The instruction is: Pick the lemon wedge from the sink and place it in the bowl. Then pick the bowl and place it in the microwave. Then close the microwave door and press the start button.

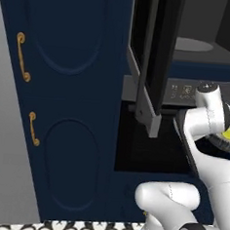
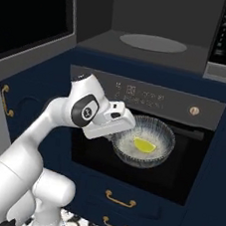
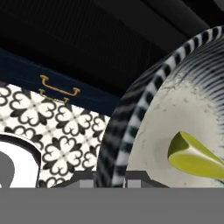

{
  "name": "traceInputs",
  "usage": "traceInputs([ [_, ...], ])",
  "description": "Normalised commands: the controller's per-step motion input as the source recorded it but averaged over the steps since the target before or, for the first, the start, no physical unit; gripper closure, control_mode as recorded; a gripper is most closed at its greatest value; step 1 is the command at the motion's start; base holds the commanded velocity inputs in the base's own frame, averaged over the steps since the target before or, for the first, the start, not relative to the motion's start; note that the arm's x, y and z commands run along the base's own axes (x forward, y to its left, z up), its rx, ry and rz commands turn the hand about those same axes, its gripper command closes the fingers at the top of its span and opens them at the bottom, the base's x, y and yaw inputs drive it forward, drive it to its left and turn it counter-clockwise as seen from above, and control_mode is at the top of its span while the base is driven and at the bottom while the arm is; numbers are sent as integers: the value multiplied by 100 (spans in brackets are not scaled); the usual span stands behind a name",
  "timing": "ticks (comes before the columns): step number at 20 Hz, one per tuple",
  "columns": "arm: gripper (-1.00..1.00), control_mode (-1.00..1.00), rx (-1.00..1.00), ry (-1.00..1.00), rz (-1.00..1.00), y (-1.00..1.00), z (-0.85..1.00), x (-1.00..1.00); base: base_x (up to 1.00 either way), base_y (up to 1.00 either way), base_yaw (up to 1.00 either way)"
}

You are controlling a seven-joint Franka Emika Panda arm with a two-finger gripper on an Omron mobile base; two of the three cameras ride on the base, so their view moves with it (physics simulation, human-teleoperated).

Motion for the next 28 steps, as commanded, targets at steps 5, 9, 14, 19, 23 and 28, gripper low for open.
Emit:
traceInputs([
  [5,100,100,0,0,0,0,0,0,64,14,-6],
  [9,100,100,0,0,0,0,0,0,62,17,-5],
  [14,100,100,0,0,0,0,0,0,38,11,-3],
  [19,100,100,0,0,0,0,0,0,-4,0,0],
  [23,100,100,0,0,0,0,0,0,0,0,0],
  [28,100,-100,0,-9,0,0,2,-64,0,0,0],
])
